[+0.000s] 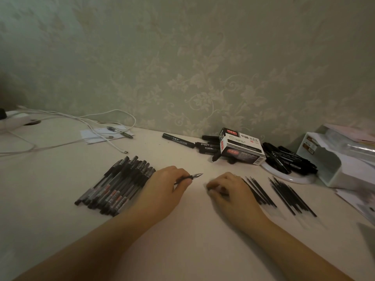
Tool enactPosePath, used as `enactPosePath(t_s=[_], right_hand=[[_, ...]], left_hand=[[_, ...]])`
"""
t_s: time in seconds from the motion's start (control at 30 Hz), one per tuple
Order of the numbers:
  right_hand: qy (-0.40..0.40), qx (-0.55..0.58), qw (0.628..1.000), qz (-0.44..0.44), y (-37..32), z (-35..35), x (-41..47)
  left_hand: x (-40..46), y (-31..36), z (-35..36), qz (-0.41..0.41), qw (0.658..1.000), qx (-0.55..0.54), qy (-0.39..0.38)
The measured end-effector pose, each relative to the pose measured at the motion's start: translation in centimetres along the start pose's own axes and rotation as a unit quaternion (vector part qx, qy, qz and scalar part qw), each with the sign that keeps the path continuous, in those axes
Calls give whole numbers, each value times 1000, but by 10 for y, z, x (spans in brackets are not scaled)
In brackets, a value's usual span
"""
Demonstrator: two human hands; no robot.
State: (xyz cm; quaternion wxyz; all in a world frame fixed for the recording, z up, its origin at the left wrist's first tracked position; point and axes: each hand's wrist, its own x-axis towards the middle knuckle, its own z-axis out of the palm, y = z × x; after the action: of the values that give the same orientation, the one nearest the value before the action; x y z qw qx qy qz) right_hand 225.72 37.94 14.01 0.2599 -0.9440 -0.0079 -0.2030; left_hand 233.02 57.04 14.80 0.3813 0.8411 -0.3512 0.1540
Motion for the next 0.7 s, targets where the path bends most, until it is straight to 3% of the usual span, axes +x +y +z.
enactPosePath(t_s=[0.13,0.23,0.4,0.53,0.7], right_hand=[[34,7,999,11,0,0,0],[106,69,991,35,-1,-5,0],[165,284,938,110,-4,-8,5],[183,423,875,146,-2,-5,7],[151,482,850,146,-4,-3,8]], left_hand=[[-1,1,0,-2,1000,-1,-5],[-1,1,0,1,1000,-3,-11],[-2,2,0,3,1000,-8,-14],[-2,3,0,1,1000,-7,-18],[-2,6,-2,9,999,-3,-34]])
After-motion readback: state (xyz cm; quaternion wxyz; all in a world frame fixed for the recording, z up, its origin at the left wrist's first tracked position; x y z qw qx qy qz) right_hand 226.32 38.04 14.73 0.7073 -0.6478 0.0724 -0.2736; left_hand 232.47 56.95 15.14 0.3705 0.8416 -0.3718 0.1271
